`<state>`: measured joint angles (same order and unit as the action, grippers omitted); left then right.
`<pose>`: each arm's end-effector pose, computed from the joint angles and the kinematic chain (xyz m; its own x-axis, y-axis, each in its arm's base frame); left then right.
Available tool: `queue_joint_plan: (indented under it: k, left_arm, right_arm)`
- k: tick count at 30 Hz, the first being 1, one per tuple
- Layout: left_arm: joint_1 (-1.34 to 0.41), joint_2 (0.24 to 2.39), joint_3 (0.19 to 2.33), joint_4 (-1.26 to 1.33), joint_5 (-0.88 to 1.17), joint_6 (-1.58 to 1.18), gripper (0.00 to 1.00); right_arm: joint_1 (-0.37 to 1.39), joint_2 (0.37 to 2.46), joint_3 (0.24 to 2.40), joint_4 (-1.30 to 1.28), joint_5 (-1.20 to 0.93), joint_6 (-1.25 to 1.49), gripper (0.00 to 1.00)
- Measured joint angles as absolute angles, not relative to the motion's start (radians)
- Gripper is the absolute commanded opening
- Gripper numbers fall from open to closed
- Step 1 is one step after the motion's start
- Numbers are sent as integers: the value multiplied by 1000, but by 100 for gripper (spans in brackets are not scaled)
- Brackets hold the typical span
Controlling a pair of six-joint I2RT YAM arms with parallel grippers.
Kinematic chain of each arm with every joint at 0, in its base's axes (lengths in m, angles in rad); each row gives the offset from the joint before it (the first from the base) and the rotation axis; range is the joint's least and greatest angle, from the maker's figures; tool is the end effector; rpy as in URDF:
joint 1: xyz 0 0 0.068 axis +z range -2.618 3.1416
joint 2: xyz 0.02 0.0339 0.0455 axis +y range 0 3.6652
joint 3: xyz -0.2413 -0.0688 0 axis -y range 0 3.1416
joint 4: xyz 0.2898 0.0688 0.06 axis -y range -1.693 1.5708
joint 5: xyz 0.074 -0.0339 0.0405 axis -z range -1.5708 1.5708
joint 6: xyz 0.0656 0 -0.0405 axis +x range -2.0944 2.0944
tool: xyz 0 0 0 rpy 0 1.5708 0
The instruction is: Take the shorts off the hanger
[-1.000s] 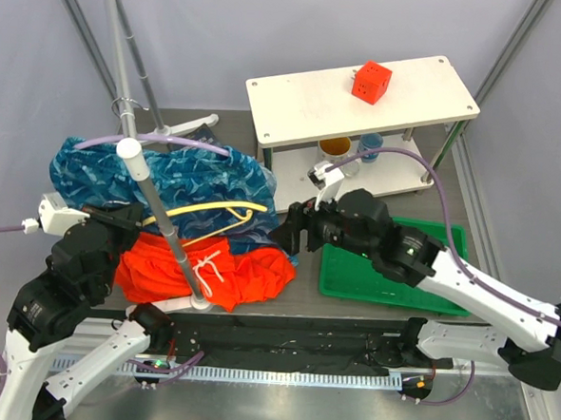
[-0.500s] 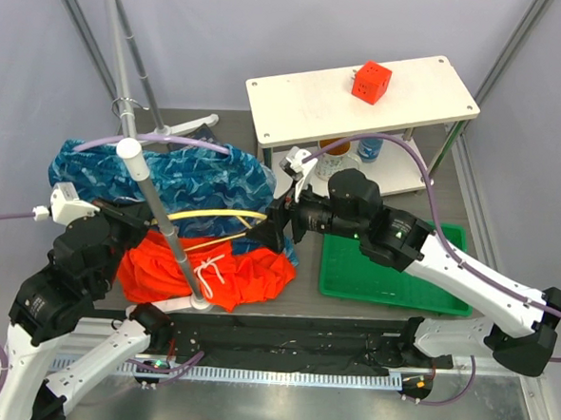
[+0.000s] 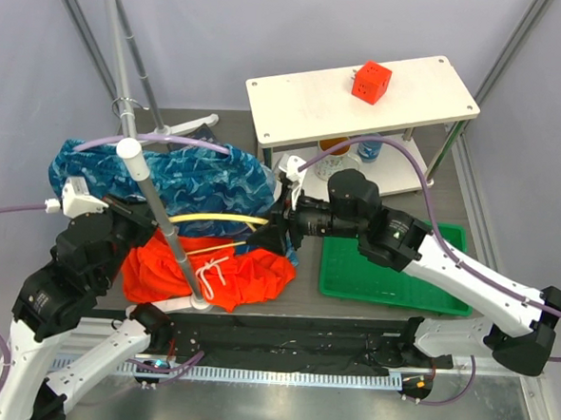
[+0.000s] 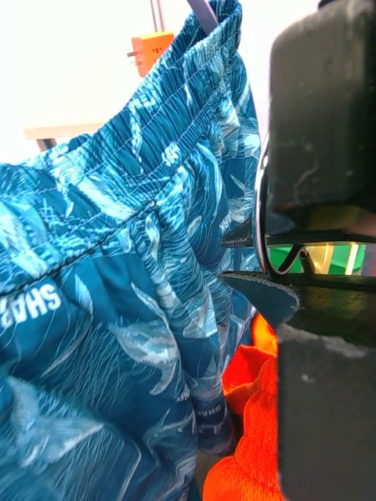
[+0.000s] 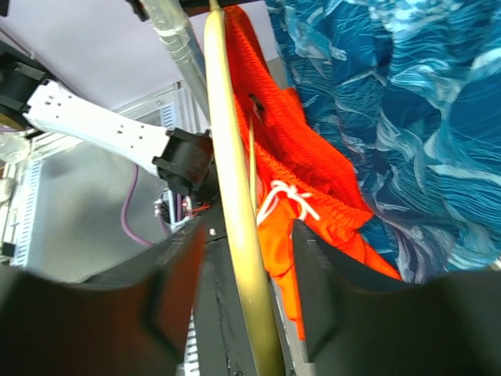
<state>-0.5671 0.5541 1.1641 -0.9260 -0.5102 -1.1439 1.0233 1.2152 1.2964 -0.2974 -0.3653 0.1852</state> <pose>0.1376 -0.0496 0.4149 -0.1789 -0.8278 -0.5317 -0.2066 0.5600 -0.8023 0.1633 0.3128 0.3940 -0.2901 -0.1454 -0.9459 -0.9418 0.2188 0.2552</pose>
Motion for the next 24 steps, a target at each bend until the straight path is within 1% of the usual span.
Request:
queue_joint_plan:
  k: [1, 2, 3, 4, 5, 6, 8, 9, 11, 12, 14, 15, 18, 19, 22, 24]
  left_arm:
    - [-567, 558, 1164, -924, -505, -1143, 0]
    - [-567, 561, 1164, -923, -501, -1144, 0]
    - [-567, 562, 1164, -924, -499, -1143, 0]
    - [-567, 564, 1164, -924, -499, -1143, 0]
    - [-567, 564, 1164, -924, -502, -1142, 0]
    - [-567, 565, 1164, -927, -508, -1140, 1]
    - [-556, 567, 1164, -940, -530, -1141, 10]
    - [-554, 566, 1164, -942, -537, -1143, 19]
    - [-554, 566, 1165, -948, -552, -1145, 31]
    - [-554, 566, 1165, -947, -556, -1148, 41]
    - [-556, 564, 1168, -949, -558, -1145, 49]
    - [-556, 560, 1169, -947, -559, -1147, 59]
    - [-556, 528, 1170, -949, -561, -1135, 67]
    - [-556, 511, 1171, -947, -560, -1128, 68]
    - [-556, 476, 1179, -963, -557, -1109, 67]
    - [-556, 453, 1190, -997, -557, -1100, 62]
  right_arm:
    - [1023, 1216, 1291, -289, -375, 183, 40]
    - [1023, 1221, 1290, -283, -385, 183, 27]
    - [1024, 1227, 1290, -275, -393, 182, 16]
    - [1024, 1237, 1290, -262, -403, 178, 7]
    - [1023, 1250, 1290, -254, -412, 175, 1]
    - [1023, 1258, 1291, -247, -430, 168, 1]
    - [1024, 1279, 1303, -240, -452, 153, 1]
    - [1024, 1285, 1307, -242, -453, 151, 1]
    - [1023, 1299, 1325, -252, -456, 131, 1]
    - [1019, 1304, 1335, -262, -459, 123, 1]
    - [1015, 1313, 1353, -281, -453, 109, 1]
    - [1013, 1314, 1354, -289, -452, 107, 1]
    - [997, 1316, 1354, -315, -442, 107, 1]
    - [991, 1316, 1354, -323, -439, 107, 1]
    - [982, 1316, 1354, -329, -430, 113, 1]
    - [981, 1316, 1354, -329, -428, 120, 1]
